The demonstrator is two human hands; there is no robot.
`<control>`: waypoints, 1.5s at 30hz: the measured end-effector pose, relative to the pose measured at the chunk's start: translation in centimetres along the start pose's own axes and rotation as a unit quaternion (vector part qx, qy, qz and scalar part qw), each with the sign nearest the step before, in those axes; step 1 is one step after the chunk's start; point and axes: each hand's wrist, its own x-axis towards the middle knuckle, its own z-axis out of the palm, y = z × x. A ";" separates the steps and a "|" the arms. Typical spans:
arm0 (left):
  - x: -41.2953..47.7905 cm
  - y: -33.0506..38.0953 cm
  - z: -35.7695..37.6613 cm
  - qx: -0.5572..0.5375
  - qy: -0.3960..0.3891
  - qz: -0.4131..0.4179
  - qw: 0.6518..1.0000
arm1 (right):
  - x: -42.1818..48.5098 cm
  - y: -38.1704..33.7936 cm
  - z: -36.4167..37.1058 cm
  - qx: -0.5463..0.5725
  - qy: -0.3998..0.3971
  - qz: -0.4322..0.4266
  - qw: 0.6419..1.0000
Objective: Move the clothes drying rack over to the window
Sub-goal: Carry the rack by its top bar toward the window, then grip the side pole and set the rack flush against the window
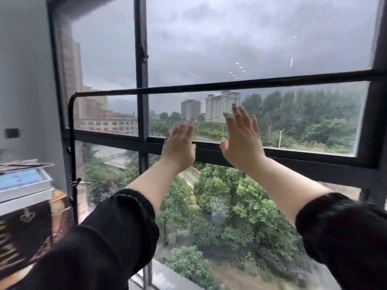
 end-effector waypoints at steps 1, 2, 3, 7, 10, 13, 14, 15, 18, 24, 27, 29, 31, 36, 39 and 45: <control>-0.7 -1.9 -0.3 0.013 -0.001 -0.025 1.000 | 0.4 -1.5 1.1 0.010 -0.006 -0.006 1.000; -1.0 -3.4 -0.6 0.020 -0.001 -0.041 0.999 | 0.9 -2.6 1.9 0.018 -0.012 -0.009 1.000; -1.4 -4.8 -0.8 0.024 -0.002 -0.053 0.998 | 1.4 -3.7 2.7 0.027 -0.017 -0.013 0.999; -2.4 -11.2 -2.9 0.039 -0.005 -0.095 0.995 | 4.3 -9.6 7.1 0.071 -0.039 -0.027 0.996; -3.3 -16.7 -4.3 0.046 -0.018 -0.126 0.991 | 5.8 -14.7 10.4 0.101 -0.059 -0.045 0.992; -4.9 -21.8 -5.3 0.054 -0.020 -0.160 0.985 | 6.9 -19.7 13.7 0.128 -0.079 -0.066 0.986; -5.4 -23.1 -5.6 0.054 -0.022 -0.170 0.984 | 7.1 -21.0 14.5 0.137 -0.082 -0.068 0.985; -6.1 -24.6 -5.8 0.054 -0.022 -0.183 0.981 | 7.4 -22.5 15.7 0.147 -0.087 -0.072 0.983; -8.1 -29.3 -5.8 0.051 -0.029 -0.231 0.971 | 8.2 -26.8 19.2 0.178 -0.113 -0.085 0.974; -10.4 -38.6 -4.5 0.054 -0.022 -0.299 0.952 | 10.9 -32.7 26.5 0.220 -0.146 -0.100 0.959; -10.0 -43.3 -3.4 0.053 -0.008 -0.333 0.941 | 13.2 -34.6 30.4 0.250 -0.155 -0.091 0.951; -9.3 -46.2 -2.5 0.044 0.000 -0.359 0.932 | 14.9 -35.8 33.0 0.271 -0.169 -0.083 0.944; -8.5 -49.0 -1.6 0.026 0.004 -0.393 0.919 | 16.8 -36.9 35.5 0.293 -0.184 -0.074 0.935; -7.9 -55.9 0.1 -0.026 0.010 -0.483 0.875 | 19.8 -39.7 40.3 0.343 -0.226 -0.040 0.911; -8.5 -58.7 0.9 -0.068 -0.040 -0.499 0.863 | 20.3 -42.0 42.7 0.374 -0.258 -0.014 0.891; -9.7 -63.0 1.7 -0.159 -0.177 -0.452 0.860 | 20.9 -47.1 46.4 0.495 -0.300 0.053 0.814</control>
